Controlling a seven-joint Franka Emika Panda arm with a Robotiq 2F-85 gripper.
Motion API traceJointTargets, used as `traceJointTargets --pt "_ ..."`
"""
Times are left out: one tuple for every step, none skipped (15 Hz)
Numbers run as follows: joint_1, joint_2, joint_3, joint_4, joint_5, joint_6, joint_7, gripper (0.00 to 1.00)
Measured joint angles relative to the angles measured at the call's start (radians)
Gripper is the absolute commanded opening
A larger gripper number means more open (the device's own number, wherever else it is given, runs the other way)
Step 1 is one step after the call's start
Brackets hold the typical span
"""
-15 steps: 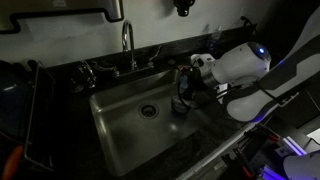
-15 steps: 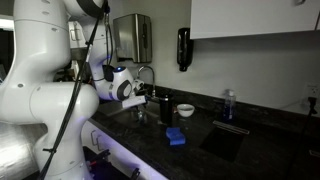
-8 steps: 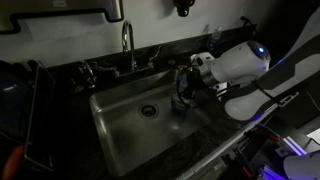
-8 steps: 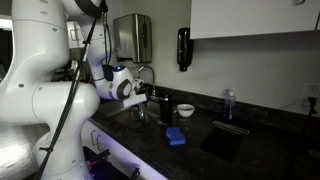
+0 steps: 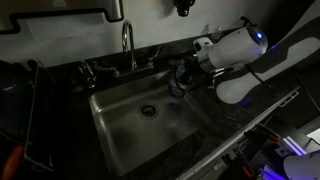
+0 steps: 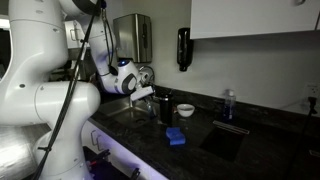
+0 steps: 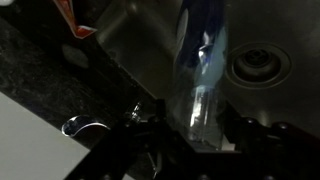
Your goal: Remove the dish soap from the sink and put it on the counter
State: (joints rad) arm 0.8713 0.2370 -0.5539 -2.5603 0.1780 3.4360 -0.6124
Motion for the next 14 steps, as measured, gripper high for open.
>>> traceJointTargets --pt "0.01 -0.001 -0.016 0.013 0.0 -0.011 -0.005 0.29" --pt "0.019 -0.003 -0.032 0.027 0.0 -0.029 -0.01 0.29" --pt "0.026 -0.008 -0.047 0.042 -0.001 -0.052 -0.012 0.29" --pt "0.029 -0.017 -0.056 0.056 -0.004 -0.078 -0.013 0.29" --pt "0.029 -0.028 -0.065 0.072 -0.008 -0.106 -0.013 0.29" --pt "0.029 -0.041 -0.075 0.089 -0.012 -0.138 -0.013 0.29" --pt "0.03 -0.056 -0.088 0.109 -0.015 -0.171 -0.013 0.29" --pt "0.03 -0.071 -0.106 0.131 -0.021 -0.206 -0.014 0.29" --pt "0.031 -0.083 -0.128 0.157 -0.031 -0.243 -0.014 0.29" --pt "0.032 -0.093 -0.151 0.182 -0.042 -0.278 -0.014 0.29" --pt "0.033 -0.102 -0.173 0.206 -0.057 -0.313 -0.013 0.29" --pt "0.034 -0.106 -0.196 0.228 -0.074 -0.345 -0.011 0.29" --pt "0.035 -0.109 -0.218 0.248 -0.094 -0.371 -0.006 0.29" --pt "0.036 -0.111 -0.239 0.265 -0.115 -0.392 0.002 0.29"
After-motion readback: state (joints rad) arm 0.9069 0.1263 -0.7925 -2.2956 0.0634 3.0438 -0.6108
